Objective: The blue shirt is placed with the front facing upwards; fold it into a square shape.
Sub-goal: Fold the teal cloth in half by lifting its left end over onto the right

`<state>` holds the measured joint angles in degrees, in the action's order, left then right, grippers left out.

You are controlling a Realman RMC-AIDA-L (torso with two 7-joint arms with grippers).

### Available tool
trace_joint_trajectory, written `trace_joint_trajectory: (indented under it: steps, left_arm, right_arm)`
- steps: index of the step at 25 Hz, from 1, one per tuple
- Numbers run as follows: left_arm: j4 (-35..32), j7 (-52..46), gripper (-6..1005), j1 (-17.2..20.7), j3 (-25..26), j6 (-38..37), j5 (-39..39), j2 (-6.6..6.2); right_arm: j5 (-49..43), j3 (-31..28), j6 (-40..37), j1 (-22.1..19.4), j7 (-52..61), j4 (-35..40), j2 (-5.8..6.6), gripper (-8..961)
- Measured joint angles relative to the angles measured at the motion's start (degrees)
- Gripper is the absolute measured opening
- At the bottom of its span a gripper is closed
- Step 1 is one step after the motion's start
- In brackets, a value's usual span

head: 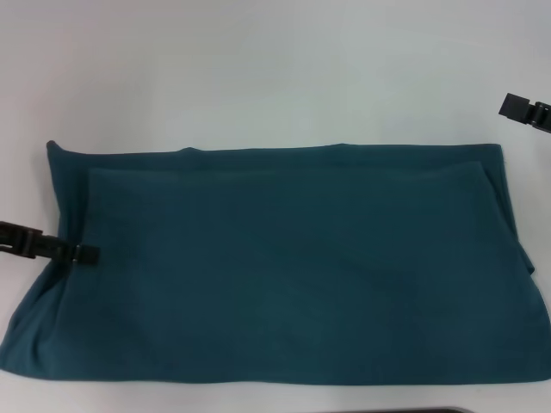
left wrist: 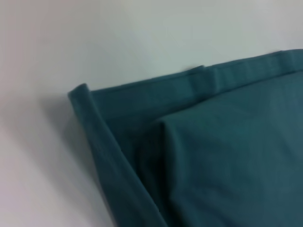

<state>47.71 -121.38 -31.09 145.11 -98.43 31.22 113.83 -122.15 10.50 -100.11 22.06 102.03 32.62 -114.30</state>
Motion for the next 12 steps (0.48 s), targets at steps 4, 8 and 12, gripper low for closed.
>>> trace_joint_trajectory:
  steps: [4,8,12]
  left_arm:
    - [0.01,0.35,850,-0.62,0.00,-0.76,0.08,0.49]
    - [0.02,0.52,850,-1.01,0.00,-0.97,0.12,0.70]
    - [0.02,0.53,849,-1.03,0.00,-0.58,-0.14,0.69]
  right_arm:
    - [0.00,-0.03,0.00,0.00,0.00,-0.02,0.02,883]
    - [0.00,-0.05,0.00,-0.01,0.00,-0.02,0.09,882]
    - [0.00,-0.03,0.00,0.00,0.00,-0.02,0.09,882]
